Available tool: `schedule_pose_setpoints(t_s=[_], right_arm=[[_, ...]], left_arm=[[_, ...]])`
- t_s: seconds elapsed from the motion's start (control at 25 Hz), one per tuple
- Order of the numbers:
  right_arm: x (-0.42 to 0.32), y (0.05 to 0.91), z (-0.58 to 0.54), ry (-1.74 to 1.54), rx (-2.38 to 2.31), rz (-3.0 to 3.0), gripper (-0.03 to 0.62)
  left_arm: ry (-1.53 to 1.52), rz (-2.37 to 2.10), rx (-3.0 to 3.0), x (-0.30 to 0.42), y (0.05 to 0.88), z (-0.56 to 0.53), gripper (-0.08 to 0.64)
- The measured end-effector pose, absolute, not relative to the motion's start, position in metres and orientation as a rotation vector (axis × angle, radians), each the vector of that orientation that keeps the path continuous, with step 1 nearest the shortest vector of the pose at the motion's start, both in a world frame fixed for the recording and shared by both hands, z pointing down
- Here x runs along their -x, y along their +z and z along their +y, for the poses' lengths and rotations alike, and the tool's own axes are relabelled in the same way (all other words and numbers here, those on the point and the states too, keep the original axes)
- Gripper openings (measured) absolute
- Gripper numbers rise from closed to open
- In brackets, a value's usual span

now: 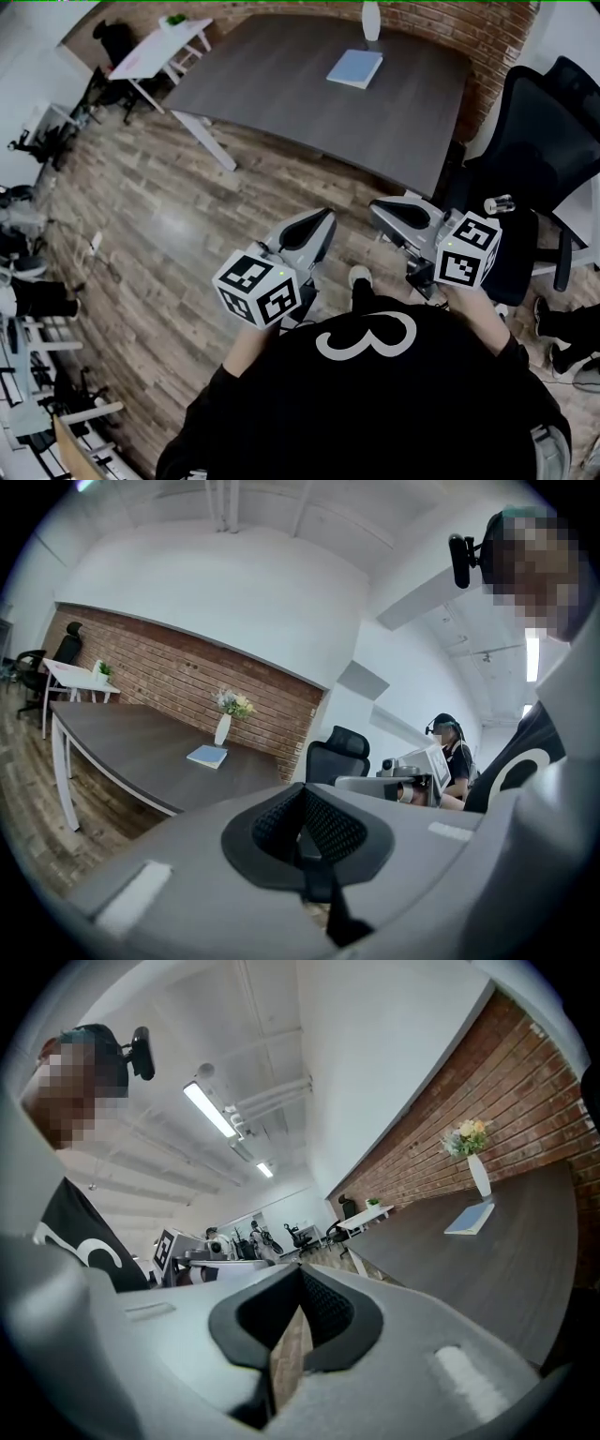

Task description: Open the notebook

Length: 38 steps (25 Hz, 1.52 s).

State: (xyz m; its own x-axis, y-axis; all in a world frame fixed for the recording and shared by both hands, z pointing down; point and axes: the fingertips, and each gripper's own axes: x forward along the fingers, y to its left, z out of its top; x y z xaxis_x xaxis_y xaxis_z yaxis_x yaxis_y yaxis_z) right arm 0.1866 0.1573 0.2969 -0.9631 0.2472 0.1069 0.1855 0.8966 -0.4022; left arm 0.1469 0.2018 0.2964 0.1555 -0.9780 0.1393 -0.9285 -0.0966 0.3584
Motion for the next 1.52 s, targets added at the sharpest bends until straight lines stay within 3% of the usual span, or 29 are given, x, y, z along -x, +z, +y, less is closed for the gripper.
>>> schedule_pose_setpoints(t_s=[0.56,1.52], right_arm=[[-0.091,0.308,-0.017,0.677,0.258,-2.872,0.002],[-0.014,0.340,-0.149,0.866,-0.247,-2.874,0.002]], left_arm=[[-0.063,-1.697,-2.117,-0.061,0.307,0.012,0.015],[0.214,-1.405,-2.293,0.037,0.349,-0.130,0.017]])
